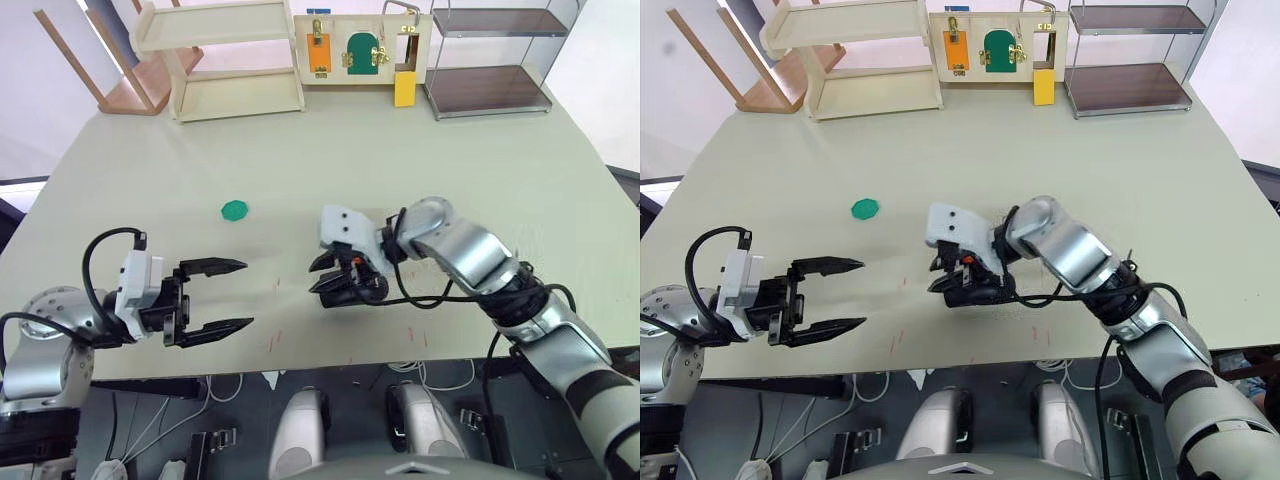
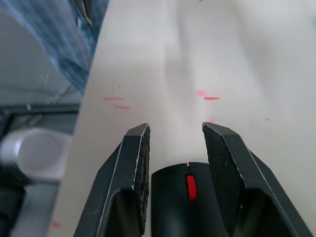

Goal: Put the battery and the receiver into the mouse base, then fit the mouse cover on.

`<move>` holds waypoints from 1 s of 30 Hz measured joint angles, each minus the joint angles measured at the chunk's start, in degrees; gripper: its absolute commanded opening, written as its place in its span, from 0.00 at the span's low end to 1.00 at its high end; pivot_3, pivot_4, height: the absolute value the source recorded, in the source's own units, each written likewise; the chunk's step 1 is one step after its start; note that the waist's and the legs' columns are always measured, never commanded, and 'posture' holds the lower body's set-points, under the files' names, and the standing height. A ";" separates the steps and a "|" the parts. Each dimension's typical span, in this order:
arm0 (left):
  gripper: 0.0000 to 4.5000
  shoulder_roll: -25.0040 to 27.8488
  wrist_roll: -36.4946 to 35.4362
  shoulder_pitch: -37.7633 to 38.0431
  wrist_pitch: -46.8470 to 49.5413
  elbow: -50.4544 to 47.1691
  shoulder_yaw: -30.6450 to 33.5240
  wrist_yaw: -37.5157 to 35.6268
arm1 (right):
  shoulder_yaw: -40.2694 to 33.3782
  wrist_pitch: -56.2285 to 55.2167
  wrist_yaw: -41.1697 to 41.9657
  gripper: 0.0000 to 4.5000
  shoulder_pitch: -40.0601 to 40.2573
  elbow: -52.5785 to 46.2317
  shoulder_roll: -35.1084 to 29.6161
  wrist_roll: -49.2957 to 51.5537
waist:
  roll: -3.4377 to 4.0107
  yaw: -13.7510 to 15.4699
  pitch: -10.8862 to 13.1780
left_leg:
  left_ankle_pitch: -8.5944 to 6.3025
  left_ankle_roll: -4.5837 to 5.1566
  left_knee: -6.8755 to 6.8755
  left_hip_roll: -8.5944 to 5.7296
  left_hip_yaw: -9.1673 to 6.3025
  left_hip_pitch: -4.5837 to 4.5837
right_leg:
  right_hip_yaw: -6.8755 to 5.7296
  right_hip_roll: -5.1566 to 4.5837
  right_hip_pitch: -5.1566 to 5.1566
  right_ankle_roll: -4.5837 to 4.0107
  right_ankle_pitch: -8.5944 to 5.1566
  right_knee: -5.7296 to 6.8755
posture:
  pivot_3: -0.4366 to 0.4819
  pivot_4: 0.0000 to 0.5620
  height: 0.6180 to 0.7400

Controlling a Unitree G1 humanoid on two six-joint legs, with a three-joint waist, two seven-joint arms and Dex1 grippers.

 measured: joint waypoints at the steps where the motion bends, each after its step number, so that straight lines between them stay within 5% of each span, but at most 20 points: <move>1: 1.00 -0.02 0.01 -0.24 0.00 0.05 -0.08 -0.06 | -2.26 -0.89 -0.26 0.40 1.79 -0.70 0.03 1.32 | 0.00 0.03 0.00 | 0.00 0.00 0.00 0.00 0.00 0.00 | 0.00 0.00 0.00 0.00 0.00 0.00 | 0.48 0.27 1.00; 11: 1.00 -0.27 0.05 -2.34 0.00 1.20 -2.04 -0.88 | -9.71 -12.18 -1.43 0.40 13.36 -3.90 -5.85 3.29 | -0.03 -0.11 0.03 | 0.00 0.00 -0.03 0.00 -0.03 0.00 | 0.02 0.06 0.00 -0.01 -0.02 -0.02 | 0.48 0.27 1.00; 30: 1.00 0.17 0.06 -4.95 0.47 2.87 -2.09 -1.77 | -13.89 -21.42 -6.54 0.40 24.23 -0.76 -3.52 3.84 | -0.05 0.05 0.04 | 0.00 0.00 -0.01 0.00 0.01 0.01 | 0.08 0.08 0.01 0.02 -0.02 -0.03 | 0.48 0.27 1.00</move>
